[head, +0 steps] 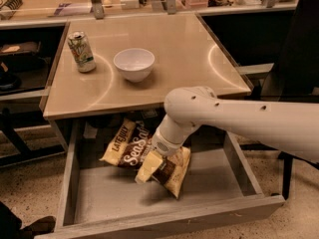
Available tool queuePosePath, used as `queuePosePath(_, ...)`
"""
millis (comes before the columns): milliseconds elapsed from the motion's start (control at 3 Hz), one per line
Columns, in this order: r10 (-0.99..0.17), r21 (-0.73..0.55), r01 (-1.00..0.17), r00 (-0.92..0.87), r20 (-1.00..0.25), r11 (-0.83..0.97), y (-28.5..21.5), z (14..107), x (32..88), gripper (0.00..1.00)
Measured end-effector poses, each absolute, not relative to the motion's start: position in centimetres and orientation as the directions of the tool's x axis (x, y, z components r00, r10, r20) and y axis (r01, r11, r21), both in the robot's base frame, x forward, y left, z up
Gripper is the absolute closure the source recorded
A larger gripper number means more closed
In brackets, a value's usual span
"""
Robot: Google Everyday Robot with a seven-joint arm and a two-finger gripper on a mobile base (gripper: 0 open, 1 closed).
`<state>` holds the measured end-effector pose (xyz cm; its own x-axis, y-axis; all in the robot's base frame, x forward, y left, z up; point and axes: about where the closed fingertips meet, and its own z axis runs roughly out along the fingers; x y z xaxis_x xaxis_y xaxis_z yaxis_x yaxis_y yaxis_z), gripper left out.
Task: Pick brown chip bag from top drawer and place on counter
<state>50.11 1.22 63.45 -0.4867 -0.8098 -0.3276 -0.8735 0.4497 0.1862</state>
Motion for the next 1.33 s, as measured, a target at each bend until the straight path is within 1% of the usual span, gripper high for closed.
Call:
queuePosePath(333, -0.818, 0.2, -0.877, -0.481, -0.316, 0.437, 1.95, 62.02, 50.03, 0.13)
queuePosePath(667, -0.818, 0.201, -0.877, -0.48, -0.316, 0.437, 1.96, 61.99, 50.02, 0.33)
queuePosePath(1333, -0.818, 0.201, -0.877, -0.48, -0.316, 0.437, 1.96, 62.02, 50.01, 0.79)
